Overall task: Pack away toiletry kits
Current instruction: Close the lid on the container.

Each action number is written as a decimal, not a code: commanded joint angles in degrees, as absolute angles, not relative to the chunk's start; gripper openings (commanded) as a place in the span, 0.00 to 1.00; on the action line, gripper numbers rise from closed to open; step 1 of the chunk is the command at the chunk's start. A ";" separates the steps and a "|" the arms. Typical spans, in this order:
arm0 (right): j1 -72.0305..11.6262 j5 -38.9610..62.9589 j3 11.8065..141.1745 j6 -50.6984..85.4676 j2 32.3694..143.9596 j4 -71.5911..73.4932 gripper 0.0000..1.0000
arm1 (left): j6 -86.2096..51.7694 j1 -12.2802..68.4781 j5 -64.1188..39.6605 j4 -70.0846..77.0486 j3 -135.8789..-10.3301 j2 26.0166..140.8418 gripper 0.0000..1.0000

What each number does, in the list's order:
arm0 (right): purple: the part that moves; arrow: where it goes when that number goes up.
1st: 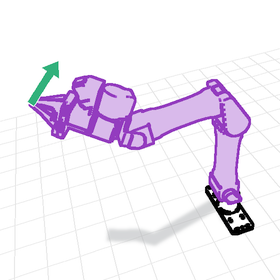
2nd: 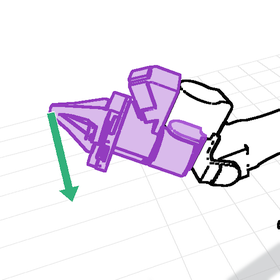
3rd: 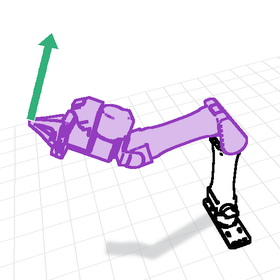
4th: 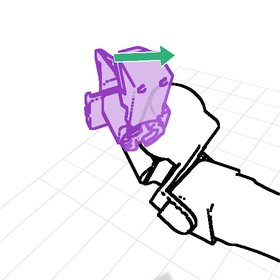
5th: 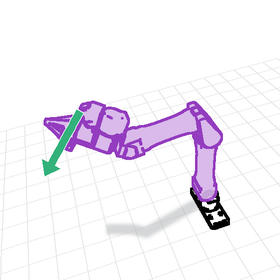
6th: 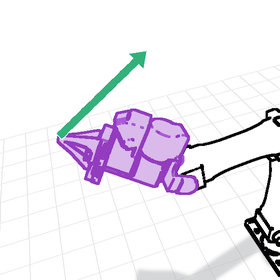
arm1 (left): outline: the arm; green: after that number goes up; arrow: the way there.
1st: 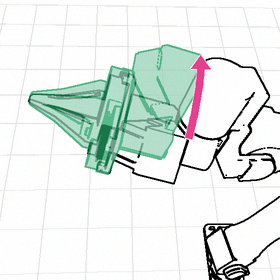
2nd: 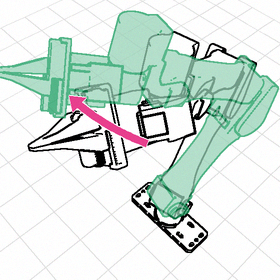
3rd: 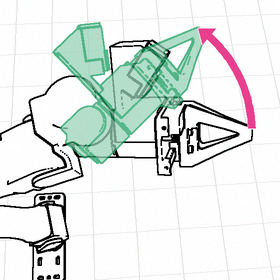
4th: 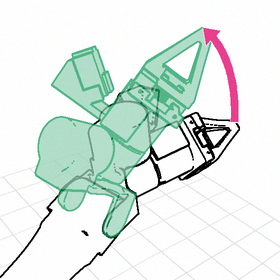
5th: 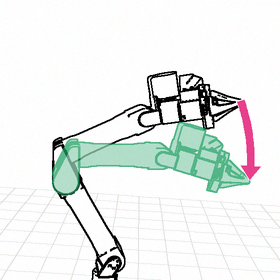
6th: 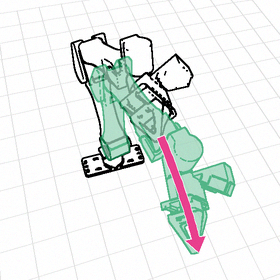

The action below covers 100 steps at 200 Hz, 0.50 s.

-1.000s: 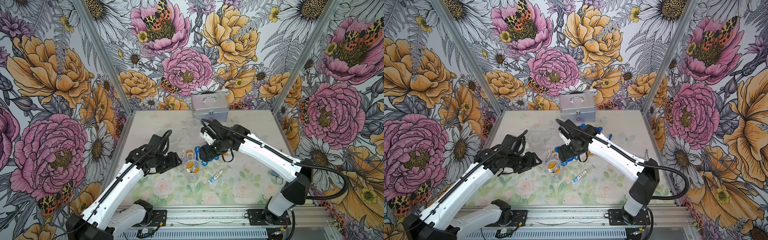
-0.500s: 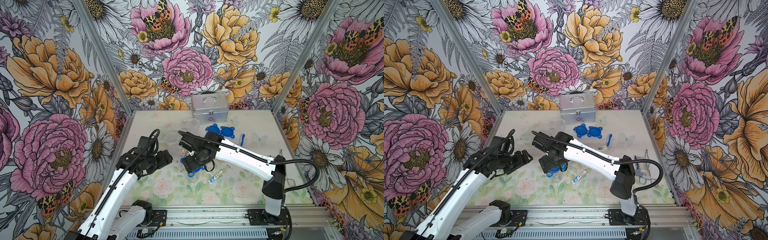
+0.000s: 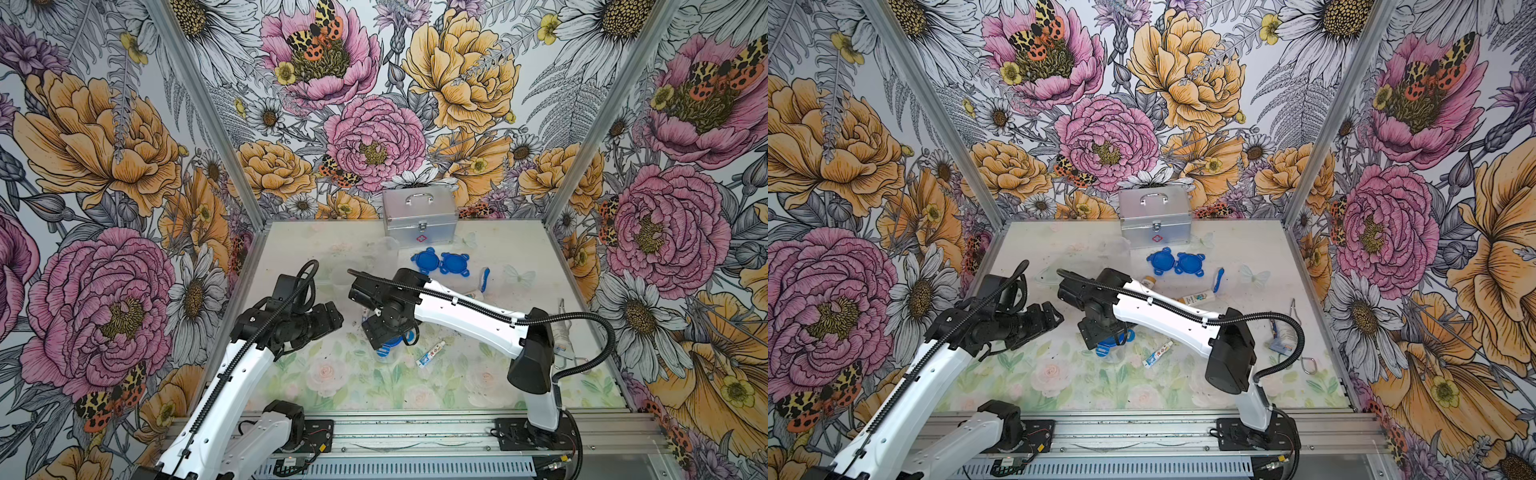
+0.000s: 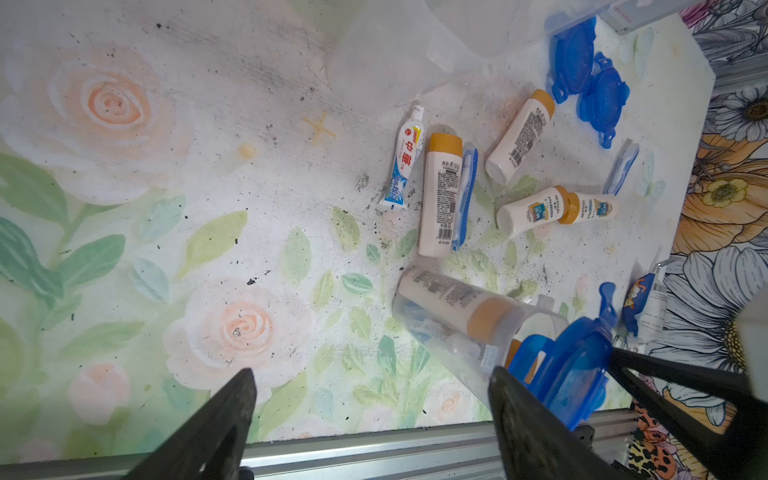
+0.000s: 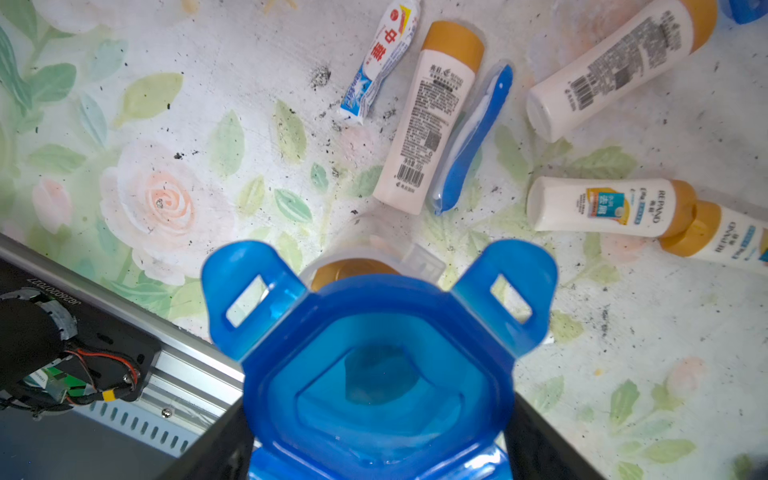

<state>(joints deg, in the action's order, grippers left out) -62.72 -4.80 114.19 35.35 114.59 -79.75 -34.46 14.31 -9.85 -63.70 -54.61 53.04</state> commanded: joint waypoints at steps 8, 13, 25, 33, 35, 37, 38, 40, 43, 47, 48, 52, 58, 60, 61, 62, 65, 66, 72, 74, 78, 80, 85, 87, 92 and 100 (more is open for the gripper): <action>-63.06 -6.31 116.10 34.24 115.83 -80.75 0.58 | -33.07 13.50 -9.44 -63.28 -53.80 52.47 0.87; -63.10 -6.24 116.18 34.06 115.97 -80.77 0.58 | -33.13 13.47 -9.53 -63.15 -53.75 52.55 0.87; -63.05 -6.11 116.37 33.63 116.18 -80.76 0.58 | -33.06 13.46 -9.75 -63.11 -53.70 52.65 0.87; -63.06 -6.01 116.45 33.30 116.36 -80.77 0.59 | -33.13 13.40 -9.69 -63.02 -53.70 52.73 0.87; -63.09 -5.98 116.45 33.24 116.43 -80.77 0.59 | -33.13 13.44 -9.72 -63.02 -53.70 52.73 0.87; -63.06 -5.96 116.41 33.14 116.45 -80.77 0.59 | -33.11 13.40 -9.68 -63.02 -53.64 52.80 0.87; -63.09 -5.97 116.44 33.09 116.45 -80.75 0.59 | -33.12 13.42 -9.72 -63.02 -53.67 52.77 0.87; -63.06 -5.97 116.45 33.07 116.50 -80.76 0.59 | -33.13 13.38 -9.75 -62.95 -53.69 52.81 0.87; -63.09 -5.97 116.41 32.93 116.58 -80.76 0.59 | -33.09 13.37 -9.75 -62.93 -53.65 52.82 0.87; -62.95 -5.98 116.45 32.79 116.63 -80.77 0.59 | -33.13 13.31 -9.83 -62.91 -53.63 52.88 0.87; -62.98 -5.98 116.45 32.79 116.63 -80.72 0.59 | -33.13 13.33 -9.84 -62.92 -53.62 52.90 0.87; -62.96 -5.98 116.44 32.66 116.71 -80.73 0.60 | -33.12 13.31 -9.99 -62.85 -53.61 52.91 0.87; -62.95 -5.98 116.47 32.54 116.78 -80.77 0.60 | -33.08 13.30 -10.06 -62.79 -53.55 52.99 0.88; -62.93 -5.98 116.50 32.41 116.80 -80.75 0.60 | -33.12 13.32 -10.03 -62.83 -53.53 53.00 0.88; -62.89 -5.98 116.52 32.42 116.85 -80.76 0.60 | -33.13 13.34 -10.07 -62.84 -53.53 53.00 0.88; -62.87 -5.98 116.53 32.43 116.87 -80.72 0.60 | -33.13 13.31 -10.09 -62.75 -53.48 53.00 0.88; -62.86 -5.93 116.54 32.35 116.97 -80.75 0.60 | -33.12 13.21 -10.11 -62.72 -53.44 52.99 0.87; -62.85 -5.91 116.63 32.31 117.02 -80.72 0.60 | -33.09 13.24 -10.11 -62.74 -53.44 52.99 0.88; -62.85 -5.89 116.75 32.10 117.12 -80.76 0.60 | -33.19 13.26 -10.11 -62.75 -53.36 52.99 0.88; -62.84 -5.84 116.79 32.09 117.17 -80.70 0.60 | -33.15 13.27 -10.15 -62.75 -53.35 52.95 0.87; -62.76 -5.74 116.74 31.95 117.32 -80.75 0.60 | -33.27 13.27 -10.11 -62.69 -53.31 53.00 0.88; -62.76 -5.78 116.79 31.89 117.31 -80.72 0.60 | -33.26 13.27 -10.11 -62.72 -53.27 53.00 0.88; -62.82 -5.79 116.80 31.76 117.43 -80.75 0.60 | -33.35 13.25 -10.11 -62.66 -53.26 52.91 0.87; -62.81 -5.78 116.78 31.69 117.45 -80.77 0.60 | -33.34 13.27 -10.13 -62.66 -53.26 52.91 0.87; -62.80 -5.69 116.81 31.58 117.54 -80.70 0.61 | -33.37 13.27 -10.11 -62.58 -53.20 52.91 0.87; -62.81 -5.71 116.74 31.38 117.68 -80.72 0.61 | -33.44 13.25 -10.11 -62.60 -53.22 52.91 0.88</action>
<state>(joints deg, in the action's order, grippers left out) -62.72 -4.91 114.85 32.77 116.18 -80.51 -34.11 13.96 -9.89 -63.64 -53.65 53.10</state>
